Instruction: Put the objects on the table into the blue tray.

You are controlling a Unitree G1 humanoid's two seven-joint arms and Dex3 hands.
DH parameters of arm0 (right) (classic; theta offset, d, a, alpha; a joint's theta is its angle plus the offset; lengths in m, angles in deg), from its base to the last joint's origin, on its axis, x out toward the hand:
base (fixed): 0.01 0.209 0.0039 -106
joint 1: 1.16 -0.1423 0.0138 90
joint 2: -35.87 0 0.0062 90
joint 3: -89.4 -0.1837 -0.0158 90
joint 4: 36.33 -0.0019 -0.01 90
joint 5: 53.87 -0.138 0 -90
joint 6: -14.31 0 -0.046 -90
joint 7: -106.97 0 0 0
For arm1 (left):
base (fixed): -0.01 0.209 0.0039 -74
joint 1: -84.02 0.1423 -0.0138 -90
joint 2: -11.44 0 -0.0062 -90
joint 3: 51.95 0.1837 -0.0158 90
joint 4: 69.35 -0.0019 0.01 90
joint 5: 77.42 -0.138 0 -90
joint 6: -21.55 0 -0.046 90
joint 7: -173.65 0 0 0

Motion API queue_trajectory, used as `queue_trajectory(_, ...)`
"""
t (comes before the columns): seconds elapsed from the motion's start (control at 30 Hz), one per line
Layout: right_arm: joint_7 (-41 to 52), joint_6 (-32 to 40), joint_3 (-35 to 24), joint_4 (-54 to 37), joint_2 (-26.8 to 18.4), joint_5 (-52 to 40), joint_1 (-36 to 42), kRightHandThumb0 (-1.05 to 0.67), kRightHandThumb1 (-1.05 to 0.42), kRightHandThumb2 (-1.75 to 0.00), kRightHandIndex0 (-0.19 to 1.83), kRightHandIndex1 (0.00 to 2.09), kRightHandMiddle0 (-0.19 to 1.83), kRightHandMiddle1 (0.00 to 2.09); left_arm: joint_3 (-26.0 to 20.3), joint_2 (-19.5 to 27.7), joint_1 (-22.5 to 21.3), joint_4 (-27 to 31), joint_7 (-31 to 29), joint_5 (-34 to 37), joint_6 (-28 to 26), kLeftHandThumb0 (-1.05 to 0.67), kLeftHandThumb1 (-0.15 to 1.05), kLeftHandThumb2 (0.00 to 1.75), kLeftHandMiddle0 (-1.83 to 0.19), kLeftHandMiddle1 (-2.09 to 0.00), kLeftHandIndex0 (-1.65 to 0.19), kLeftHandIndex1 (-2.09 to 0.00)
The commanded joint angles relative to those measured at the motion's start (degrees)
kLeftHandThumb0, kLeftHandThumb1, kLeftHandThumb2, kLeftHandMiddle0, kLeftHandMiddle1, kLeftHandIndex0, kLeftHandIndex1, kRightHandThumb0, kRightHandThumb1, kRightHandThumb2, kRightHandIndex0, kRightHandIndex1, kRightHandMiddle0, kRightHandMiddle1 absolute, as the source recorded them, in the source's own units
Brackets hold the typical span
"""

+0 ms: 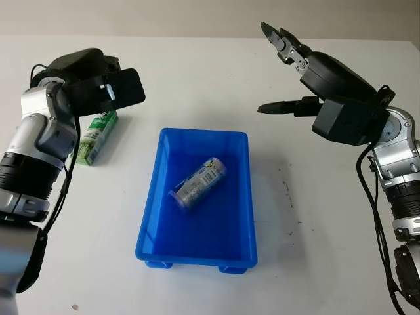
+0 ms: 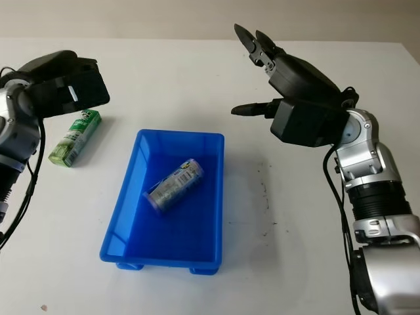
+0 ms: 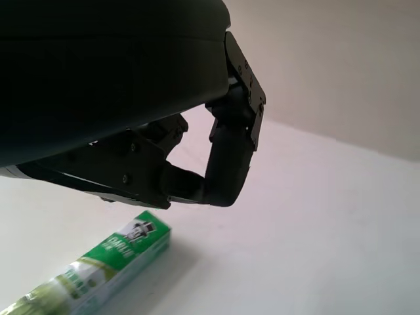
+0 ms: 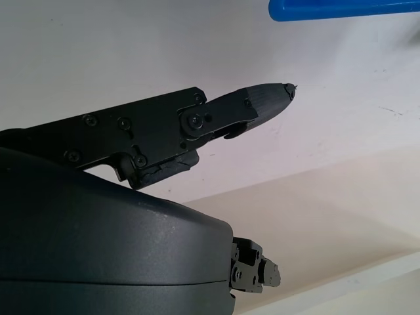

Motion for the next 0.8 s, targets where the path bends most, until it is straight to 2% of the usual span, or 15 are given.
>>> queue_trajectory(0.0,0.04,-0.27,-0.27,-0.39,-1.01,0.04,-1.26,-0.63,-1.05,-0.07,-0.17,0.06,-0.16,0.06,-3.22,0.06,-1.06,2.88,-1.22,3.61,1.17,-0.01,1.04,0.19,-1.02,-2.09,-0.75,-2.09)
queue_trajectory(0.07,0.25,-0.08,-0.25,-0.49,-0.96,-0.01,-1.29,-0.62,-1.05,-0.07,-0.17,0.05,-0.16,0.05,-5.33,0.13,-0.68,4.19,-0.49,6.71,3.84,-0.01,1.04,0.19,-1.01,-2.09,-0.75,-2.09)
queue_trajectory(0.17,0.5,0.01,-0.23,-0.65,-0.9,-0.11,-1.3,-0.62,-1.05,-0.06,-0.17,0.06,-0.16,0.06,-7.27,0.82,0.65,3.71,4.36,7.96,9.75,-0.01,1.05,0.16,-0.82,-2.09,-0.6,-2.09)
queue_trajectory(0.2,0.65,0.08,-0.21,-0.74,-0.87,-0.13,-1.32,-0.61,-1.05,-0.06,-0.17,0.05,-0.16,0.06,-7.22,2.17,1.28,3.19,6.69,6.84,13.04,-0.04,1.04,0.12,-0.5,-2.09,-0.3,-2.09)
queue_trajectory(0.23,0.77,0.14,-0.2,-0.84,-0.85,-0.14,-1.3,-0.61,-1.05,-0.06,-0.17,0.05,-0.16,0.06,-7.14,3.13,1.69,2.7,8.34,5.99,15.49,-0.06,1.03,0.09,-0.32,-2.09,-0.13,-2.09)
queue_trajectory(0.27,0.99,0.3,-0.21,-0.9,-0.83,-0.22,-1.33,-0.61,-1.05,-0.06,-0.17,0.05,-0.16,0.05,-6.21,5.37,2.14,1.68,10.08,3.63,18.75,-0.07,1.02,0.08,-0.23,-2.09,-0.04,-2.09)
queue_trajectory(0.33,1.23,0.45,-0.24,-1.0,-0.84,-0.25,-1.33,-0.61,-1.05,-0.06,-0.17,0.05,-0.17,0.05,-4.93,8.48,2.59,-0.27,12.08,0.16,23.78,-0.13,0.97,0.06,-0.03,-1.73,0.05,-1.75)
queue_trajectory(0.37,1.14,0.14,-0.23,-0.85,-0.86,-0.2,-1.36,-0.61,-1.05,-0.06,-0.17,0.05,-0.17,0.05,-2.77,12.04,2.81,-2.51,15.28,-4.38,29.19,-0.16,0.95,0.05,-0.02,-1.53,0.04,-1.55)
queue_trajectory(0.4,1.18,0.13,-0.23,-0.79,-0.84,-0.22,-1.39,-0.61,-1.05,-0.06,-0.17,0.05,-0.16,0.05,-0.53,15.3,2.75,-5.0,18.87,-8.98,34.28,-0.2,0.88,0.05,-0.13,-0.95,-0.05,-1.09)
queue_trajectory(0.43,1.36,0.22,-0.3,-0.83,-0.8,-0.42,-1.38,-0.61,-1.05,-0.06,-0.17,0.05,-0.16,0.05,2.08,18.5,2.39,-7.32,22.88,-14.43,38.39,-0.22,0.85,0.05,-0.22,-0.6,-0.14,-0.78)
queue_trajectory(0.47,1.51,0.33,-0.34,-0.87,-0.77,-0.57,-1.38,-0.61,-1.05,-0.06,-0.18,0.05,-0.17,0.05,3.79,20.34,1.85,-9.22,25.84,-18.18,41.1,-0.25,0.84,0.05,-0.27,-0.38,-0.2,-0.6)
queue_trajectory(0.57,1.33,-0.03,-0.31,-0.58,-0.86,-0.41,-1.45,-0.61,-1.05,-0.06,-0.17,0.05,-0.16,0.06,11.37,26.16,-1.82,-15.11,40.29,-33.55,47.48,-0.29,0.77,0.05,-0.41,-0.19,-0.34,-0.42)
queue_trajectory(0.63,1.3,-0.32,-0.28,-0.28,-0.89,-0.39,-1.62,-0.61,-1.05,-0.06,-0.17,0.05,-0.16,0.05,17.19,29.14,-4.99,-18.52,49.35,-44.84,47.91,-0.3,0.89,0.08,-0.38,-0.13,-0.26,-0.35)
queue_trajectory(0.7,1.11,-0.67,-0.23,0.1,-0.9,-0.27,-1.79,-0.62,-1.05,-0.06,-0.17,0.05,-0.16,0.06,23.14,30.97,-8.37,-21.44,57.08,-56.01,45.47,-0.29,0.93,0.07,-0.28,-0.07,-0.17,-0.27)
queue_trajectory(0.77,0.9,-1.13,-0.19,0.54,-0.94,-0.15,-1.95,-0.62,-1.05,-0.06,-0.17,0.06,-0.16,0.06,26.91,31.39,-11.26,-24.19,61.14,-62.29,44.53,-0.3,0.93,0.05,-0.18,-0.03,-0.11,-0.19)
